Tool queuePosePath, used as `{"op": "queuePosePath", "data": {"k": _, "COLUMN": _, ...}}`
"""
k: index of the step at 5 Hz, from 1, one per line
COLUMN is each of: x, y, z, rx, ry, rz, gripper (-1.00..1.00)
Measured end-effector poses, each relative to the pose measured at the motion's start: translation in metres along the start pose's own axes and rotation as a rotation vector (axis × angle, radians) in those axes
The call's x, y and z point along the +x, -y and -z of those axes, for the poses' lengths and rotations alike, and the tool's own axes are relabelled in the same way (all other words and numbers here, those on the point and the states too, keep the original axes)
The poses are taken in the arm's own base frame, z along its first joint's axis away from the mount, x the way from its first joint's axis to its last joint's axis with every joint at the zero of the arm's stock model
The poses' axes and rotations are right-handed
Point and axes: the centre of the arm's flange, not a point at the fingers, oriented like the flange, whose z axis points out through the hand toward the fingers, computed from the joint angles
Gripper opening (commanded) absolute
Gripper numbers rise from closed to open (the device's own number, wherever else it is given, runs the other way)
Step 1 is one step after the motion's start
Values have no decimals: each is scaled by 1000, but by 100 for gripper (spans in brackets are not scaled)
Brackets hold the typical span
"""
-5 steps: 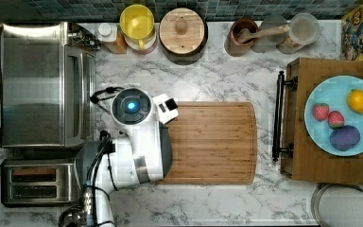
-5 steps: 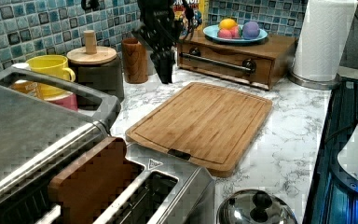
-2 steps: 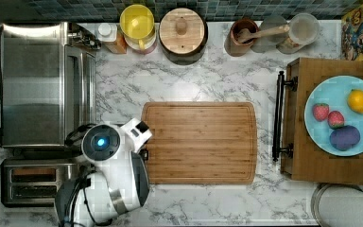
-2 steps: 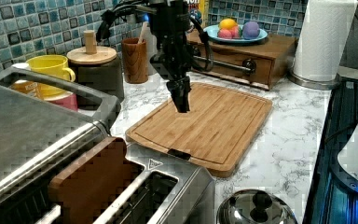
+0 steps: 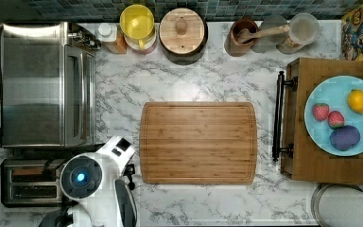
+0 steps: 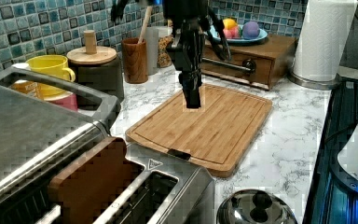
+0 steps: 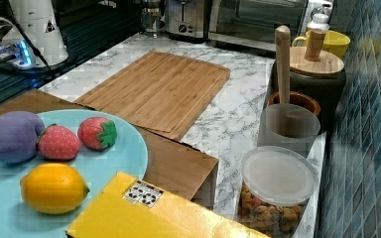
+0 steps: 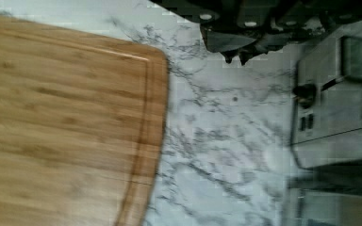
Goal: Turn on the toaster.
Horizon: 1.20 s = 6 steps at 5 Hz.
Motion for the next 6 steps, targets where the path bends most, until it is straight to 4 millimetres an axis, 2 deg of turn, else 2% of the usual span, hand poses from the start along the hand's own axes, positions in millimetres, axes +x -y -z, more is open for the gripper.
{"op": "queuePosePath", "data": {"k": 1, "x": -7, "y": 16, "z": 7, "rx": 13, "ry": -1, "rz": 50, "gripper": -100}}
{"op": "queuePosePath", "data": {"k": 3, "x": -18, "y": 31, "z": -4, "rx": 81, "ry": 72, "rz": 33, "gripper": -100}}
{"op": "queuePosePath", "data": {"k": 4, "x": -18, "y": 35, "z": 1, "rx": 161, "ry": 50, "rz": -11, "gripper": -100}}
{"op": "queuePosePath", "data": {"k": 5, "x": -17, "y": 42, "z": 13, "rx": 177, "ry": -21, "rz": -4, "gripper": -100}}
{"op": "queuePosePath", "data": {"k": 6, "x": -20, "y": 54, "z": 17, "rx": 180, "ry": -36, "rz": 19, "gripper": -100}}
